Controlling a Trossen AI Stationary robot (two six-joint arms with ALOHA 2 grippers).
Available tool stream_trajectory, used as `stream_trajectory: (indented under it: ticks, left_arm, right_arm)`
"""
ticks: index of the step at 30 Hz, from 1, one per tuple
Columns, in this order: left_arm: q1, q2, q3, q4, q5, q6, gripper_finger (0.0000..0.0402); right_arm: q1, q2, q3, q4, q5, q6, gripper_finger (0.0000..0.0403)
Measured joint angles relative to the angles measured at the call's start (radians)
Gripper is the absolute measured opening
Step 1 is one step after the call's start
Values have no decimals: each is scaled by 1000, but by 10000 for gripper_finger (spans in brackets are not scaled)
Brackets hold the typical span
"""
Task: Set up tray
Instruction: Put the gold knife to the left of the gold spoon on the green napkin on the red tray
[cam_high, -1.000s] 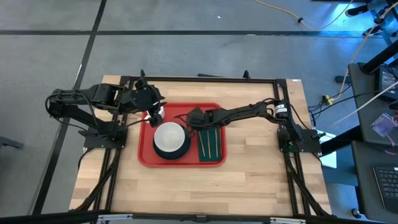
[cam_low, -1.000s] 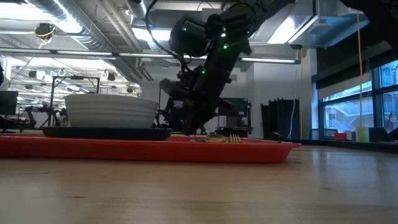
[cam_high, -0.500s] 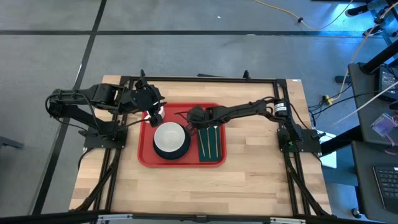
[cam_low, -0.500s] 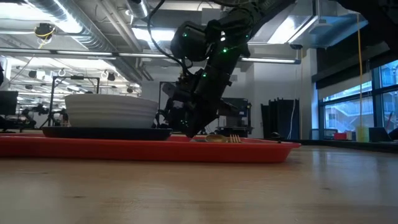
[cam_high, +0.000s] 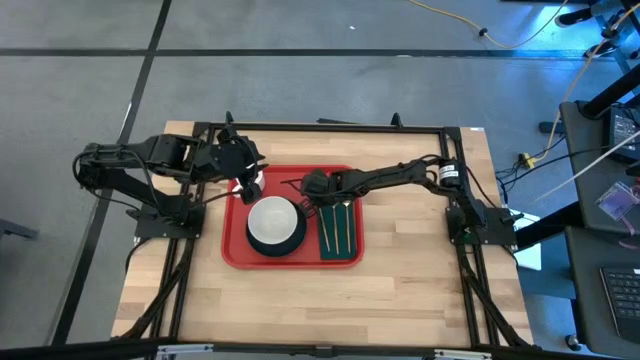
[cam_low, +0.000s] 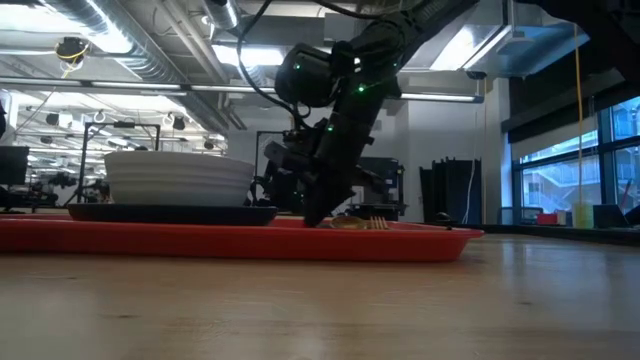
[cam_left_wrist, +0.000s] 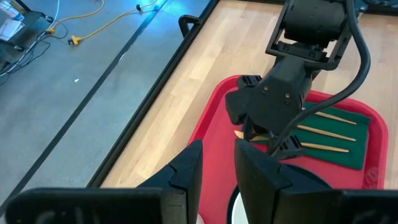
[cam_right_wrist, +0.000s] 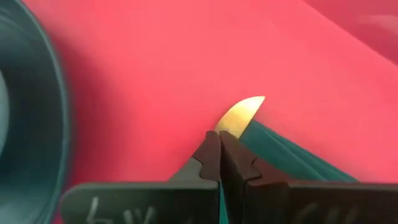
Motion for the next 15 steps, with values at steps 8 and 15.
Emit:
stream_trajectory:
  ticks: [8,15]
  left_arm:
    - [0,0,0,0,0,1,86]
    - [0,0,0,0,0,1,86]
  right_arm:
    - [1,0,2,-73,16,0,0]
    - [15,-5,2,-93,25,-2,0]
